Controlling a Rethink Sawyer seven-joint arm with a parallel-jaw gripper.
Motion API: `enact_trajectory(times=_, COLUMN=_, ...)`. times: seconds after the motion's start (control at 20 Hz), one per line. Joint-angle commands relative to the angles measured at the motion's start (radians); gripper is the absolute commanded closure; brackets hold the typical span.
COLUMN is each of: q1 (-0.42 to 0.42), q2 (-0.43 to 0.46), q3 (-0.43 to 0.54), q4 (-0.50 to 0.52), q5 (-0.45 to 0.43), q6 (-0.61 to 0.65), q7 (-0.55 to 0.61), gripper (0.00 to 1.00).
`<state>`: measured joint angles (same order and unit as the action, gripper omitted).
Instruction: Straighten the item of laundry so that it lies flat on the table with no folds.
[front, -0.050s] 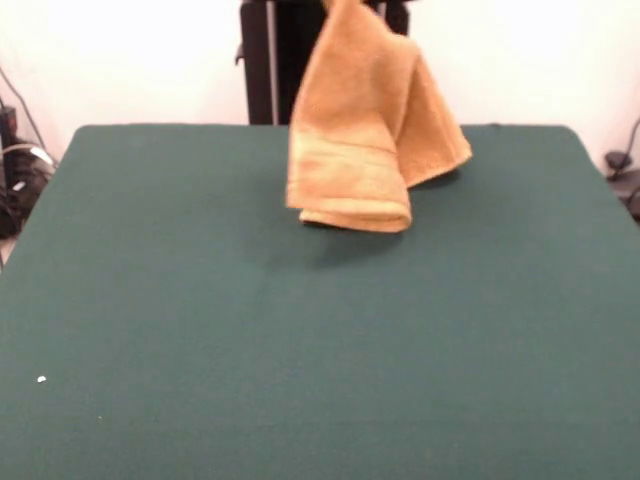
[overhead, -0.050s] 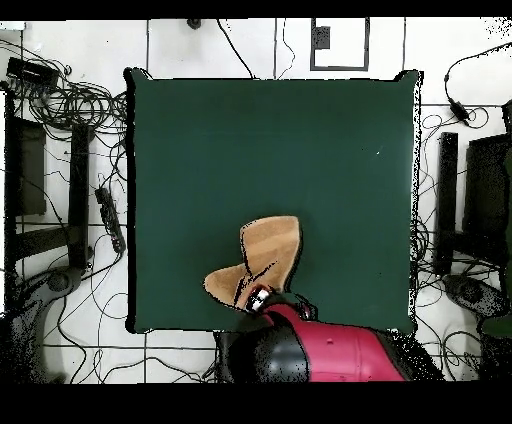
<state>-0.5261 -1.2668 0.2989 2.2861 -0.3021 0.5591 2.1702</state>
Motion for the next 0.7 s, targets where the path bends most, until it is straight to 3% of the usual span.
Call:
enact_trajectory(times=0.05, q1=-0.128, q2=0.258, q3=0.212, q4=0.012, q5=-0.229, q6=-0.155, q7=-0.354, gripper=1.0)
enact_trajectory(times=0.4, q1=-0.249, q2=0.42, q3=0.3, q4=-0.078, q5=-0.394, q6=-0.158, q7=-0.372, gripper=1.0)
enact_trajectory(times=0.7, q1=-0.355, q2=0.512, q3=0.412, q4=-0.119, q5=-0.478, q6=-0.117, q7=-0.435, gripper=1.0)
